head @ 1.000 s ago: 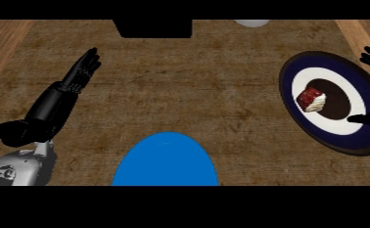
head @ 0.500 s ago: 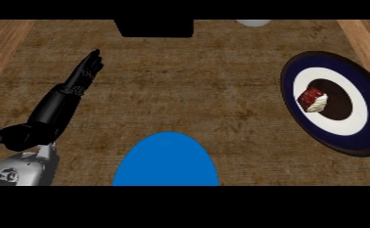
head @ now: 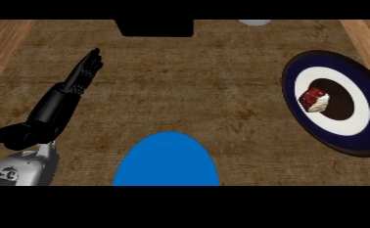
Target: Pick the cupcake from the plate and place it in the plate
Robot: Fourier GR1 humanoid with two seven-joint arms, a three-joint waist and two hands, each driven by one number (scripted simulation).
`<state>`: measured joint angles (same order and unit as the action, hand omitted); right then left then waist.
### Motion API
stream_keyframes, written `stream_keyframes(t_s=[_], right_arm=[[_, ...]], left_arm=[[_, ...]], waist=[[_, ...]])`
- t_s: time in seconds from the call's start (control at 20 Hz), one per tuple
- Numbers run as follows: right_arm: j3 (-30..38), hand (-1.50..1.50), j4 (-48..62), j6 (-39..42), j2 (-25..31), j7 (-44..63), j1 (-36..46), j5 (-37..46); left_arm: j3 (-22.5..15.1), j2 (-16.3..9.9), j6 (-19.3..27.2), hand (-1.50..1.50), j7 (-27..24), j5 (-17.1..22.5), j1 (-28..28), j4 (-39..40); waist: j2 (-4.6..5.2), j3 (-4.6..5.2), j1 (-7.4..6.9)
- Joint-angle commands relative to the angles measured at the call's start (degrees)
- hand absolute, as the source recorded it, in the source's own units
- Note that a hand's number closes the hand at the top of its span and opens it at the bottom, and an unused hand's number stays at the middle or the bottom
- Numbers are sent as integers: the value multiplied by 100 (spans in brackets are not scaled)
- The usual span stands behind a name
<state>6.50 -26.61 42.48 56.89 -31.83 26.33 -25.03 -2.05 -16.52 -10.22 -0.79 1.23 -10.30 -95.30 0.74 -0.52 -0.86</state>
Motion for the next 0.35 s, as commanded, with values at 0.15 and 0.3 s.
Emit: stream_keyframes(t_s=[0.15,0.3], right_arm=[[152,-150,-64,1483,180,-858,-325,-156],[158,-150,-265,1614,201,-830,-497,-200]], left_arm=[[-63,156,144,0,-98,-132,-17,97],[44,44,23,0,-22,3,-10,80]], waist=[[17,-14,46],[3,-27,63]])
